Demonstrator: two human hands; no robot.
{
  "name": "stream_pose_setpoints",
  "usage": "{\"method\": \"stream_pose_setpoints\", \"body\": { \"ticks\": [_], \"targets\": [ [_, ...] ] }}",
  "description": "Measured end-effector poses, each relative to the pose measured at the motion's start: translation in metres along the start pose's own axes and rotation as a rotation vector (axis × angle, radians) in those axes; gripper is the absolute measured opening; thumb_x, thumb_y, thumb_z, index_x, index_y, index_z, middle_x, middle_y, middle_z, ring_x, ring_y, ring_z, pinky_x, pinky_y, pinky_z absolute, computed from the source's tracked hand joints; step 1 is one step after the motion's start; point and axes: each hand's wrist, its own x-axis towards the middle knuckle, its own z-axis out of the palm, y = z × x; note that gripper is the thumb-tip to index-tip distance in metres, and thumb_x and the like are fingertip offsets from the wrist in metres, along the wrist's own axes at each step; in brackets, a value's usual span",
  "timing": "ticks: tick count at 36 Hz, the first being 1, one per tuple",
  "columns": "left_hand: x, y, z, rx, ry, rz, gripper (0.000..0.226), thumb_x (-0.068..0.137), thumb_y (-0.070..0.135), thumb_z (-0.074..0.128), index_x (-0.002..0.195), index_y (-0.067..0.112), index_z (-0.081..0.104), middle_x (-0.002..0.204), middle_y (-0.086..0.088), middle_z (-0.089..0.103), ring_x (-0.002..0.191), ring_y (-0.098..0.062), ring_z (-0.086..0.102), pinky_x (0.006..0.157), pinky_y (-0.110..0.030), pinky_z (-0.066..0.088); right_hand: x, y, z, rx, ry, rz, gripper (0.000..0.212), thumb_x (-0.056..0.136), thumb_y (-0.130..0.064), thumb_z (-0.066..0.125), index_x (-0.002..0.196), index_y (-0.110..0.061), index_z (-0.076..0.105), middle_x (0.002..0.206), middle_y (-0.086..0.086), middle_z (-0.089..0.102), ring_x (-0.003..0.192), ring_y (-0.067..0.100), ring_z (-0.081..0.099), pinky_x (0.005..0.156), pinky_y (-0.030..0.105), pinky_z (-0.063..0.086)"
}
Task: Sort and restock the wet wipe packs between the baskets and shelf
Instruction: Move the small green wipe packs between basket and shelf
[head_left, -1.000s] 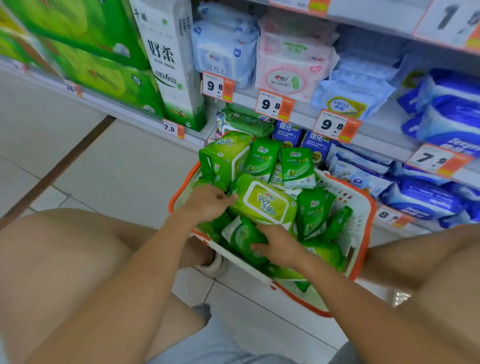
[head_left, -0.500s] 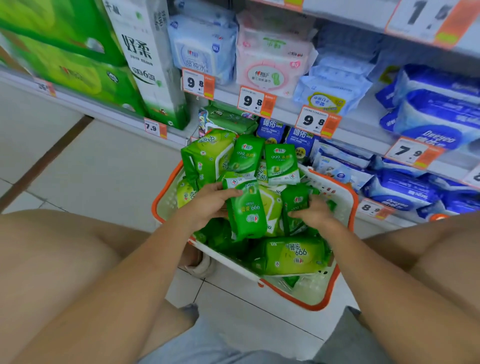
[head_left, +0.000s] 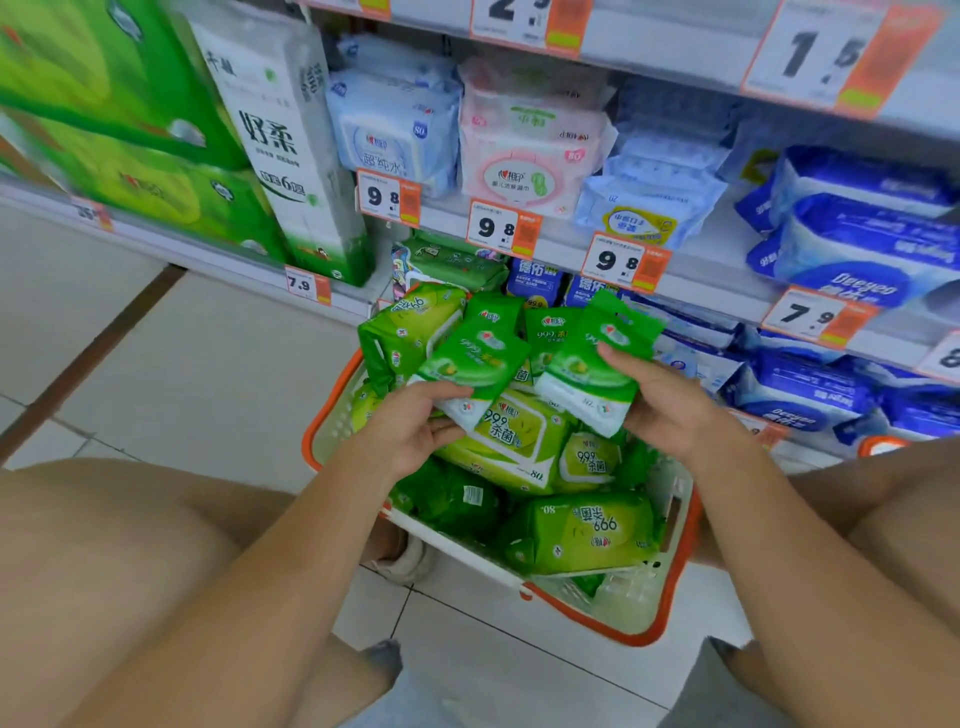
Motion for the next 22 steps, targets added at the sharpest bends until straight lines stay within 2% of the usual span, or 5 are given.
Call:
{"method": "stream_pose_setpoints", "body": {
  "ticks": [7,12,14,17,22],
  "targets": [
    [-0.005,-0.010,0.016,0.027,-0.166,-0.062,0.035,0.091,0.026,0.060,0.120,0.005,0.059,0.119,-0.021,0.065,0.102,-0.036,0.068,0.081,-0.049,0.060,0.004,0.053,0.035,-0.012,-0.015,0.073,0.053,0.084,-0.038,0.074,0.127,-0.011,0.063,0.118,0.013,0.072,0.107,0.030,0.071,0.093,0.047,0.055],
    [0.001,-0.009,0.001,0.602,-0.155,0.004,0.073,0.063,0.053,0.086,0.125,0.021,0.063,0.112,0.005,0.074,0.104,-0.016,0.069,0.094,-0.040,0.053,0.007,0.069,0.054,-0.421,0.021,-0.039,0.071,0.095,-0.062,0.048,0.149,-0.017,0.042,0.151,0.003,0.048,0.140,0.022,0.044,0.118,0.049,0.029],
    [0.003,-0.012,-0.001,0.584,-0.134,0.030,0.084,0.054,0.041,0.094,0.128,0.023,0.059,0.113,0.008,0.073,0.106,-0.014,0.069,0.100,-0.043,0.050,0.009,0.061,0.056,-0.649,0.089,-0.178,0.073,0.099,-0.064,0.029,0.137,-0.008,0.054,0.140,0.008,0.057,0.130,0.026,0.053,0.110,0.046,0.038],
    [0.004,-0.012,0.002,0.468,-0.099,0.109,0.076,0.060,0.027,0.094,0.127,0.023,0.057,0.111,0.007,0.074,0.104,-0.013,0.070,0.099,-0.040,0.051,0.023,0.039,0.043,-0.756,0.393,-0.499,0.063,0.102,-0.056,0.037,0.087,0.000,0.061,0.084,0.008,0.064,0.077,0.023,0.060,0.073,0.034,0.044],
    [0.005,-0.008,0.007,0.369,0.060,0.272,0.066,0.064,0.013,0.091,0.121,0.022,0.059,0.111,0.006,0.073,0.099,-0.010,0.069,0.083,-0.026,0.054,0.070,0.021,0.019,-0.989,0.423,-0.311,0.050,0.087,-0.043,0.073,0.121,-0.009,0.058,0.111,-0.001,0.063,0.101,0.019,0.060,0.080,0.028,0.043]
  ]
}}
